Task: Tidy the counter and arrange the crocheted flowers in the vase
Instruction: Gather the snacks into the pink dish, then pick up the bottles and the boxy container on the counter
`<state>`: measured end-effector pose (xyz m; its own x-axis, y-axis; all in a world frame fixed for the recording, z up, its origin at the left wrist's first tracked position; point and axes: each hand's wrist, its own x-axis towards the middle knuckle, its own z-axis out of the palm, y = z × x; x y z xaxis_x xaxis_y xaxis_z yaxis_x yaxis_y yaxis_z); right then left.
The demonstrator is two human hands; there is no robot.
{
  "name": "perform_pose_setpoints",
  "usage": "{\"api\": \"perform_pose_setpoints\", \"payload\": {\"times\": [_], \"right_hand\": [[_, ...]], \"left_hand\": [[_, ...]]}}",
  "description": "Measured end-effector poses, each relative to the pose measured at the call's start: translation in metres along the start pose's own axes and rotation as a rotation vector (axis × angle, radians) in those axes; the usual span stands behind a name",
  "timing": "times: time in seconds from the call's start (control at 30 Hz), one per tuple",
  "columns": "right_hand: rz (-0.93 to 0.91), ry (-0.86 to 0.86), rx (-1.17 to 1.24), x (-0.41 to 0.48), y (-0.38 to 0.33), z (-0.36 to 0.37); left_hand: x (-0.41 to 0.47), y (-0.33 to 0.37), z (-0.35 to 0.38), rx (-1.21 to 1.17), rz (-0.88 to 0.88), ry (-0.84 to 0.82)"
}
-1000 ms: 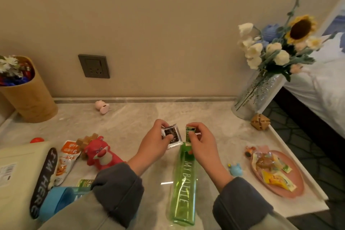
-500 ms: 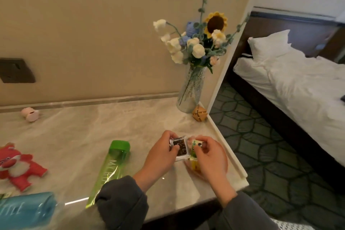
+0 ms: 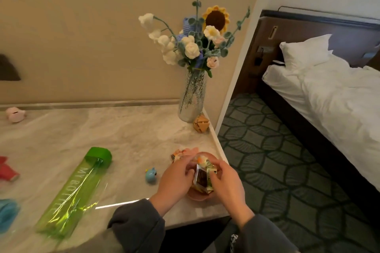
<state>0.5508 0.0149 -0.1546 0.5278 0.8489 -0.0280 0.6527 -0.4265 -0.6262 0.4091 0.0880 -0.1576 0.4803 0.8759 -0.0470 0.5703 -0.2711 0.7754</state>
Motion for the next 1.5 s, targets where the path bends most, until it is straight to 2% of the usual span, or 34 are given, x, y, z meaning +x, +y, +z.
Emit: {"api": "perform_pose_setpoints", "payload": {"times": [0.1,0.27,0.6,0.77,0.83,0.97,1.1,1.23,1.5], "right_hand": [[-0.081,0.028,-0.029,0.007,0.004,0.001],[-0.22,0.046,0.135,0.011,-0.023,0.008],[-0.463,-0.242,0.292,0.0,-0.114,0.052],[-0.436,-0.393,0.324,-0.008,-0.148,0.083],[-0.401,-0.475,0.356,-0.012,-0.159,0.095],[-0.19,-0.706,0.425,-0.022,-0.178,0.117],[-0.03,-0.843,0.493,-0.027,-0.188,0.131],[0.093,-0.888,0.498,-0.026,-0.198,0.141],[0.104,-0.897,0.531,-0.025,-0.207,0.153]], "left_hand": [[0.0,-0.001,-0.003,-0.002,-0.002,0.071],[-0.006,-0.008,-0.02,-0.051,-0.065,0.228],[-0.048,-0.047,-0.097,-0.077,-0.117,0.511],[-0.073,-0.068,-0.136,0.108,-0.215,0.611],[-0.083,-0.078,-0.146,0.169,-0.29,0.602],[-0.096,-0.098,-0.157,0.233,-0.443,0.497],[-0.1,-0.111,-0.161,0.156,-0.538,0.375],[-0.098,-0.121,-0.166,0.112,-0.578,0.291],[-0.09,-0.137,-0.178,-0.049,-0.579,0.183]]}}
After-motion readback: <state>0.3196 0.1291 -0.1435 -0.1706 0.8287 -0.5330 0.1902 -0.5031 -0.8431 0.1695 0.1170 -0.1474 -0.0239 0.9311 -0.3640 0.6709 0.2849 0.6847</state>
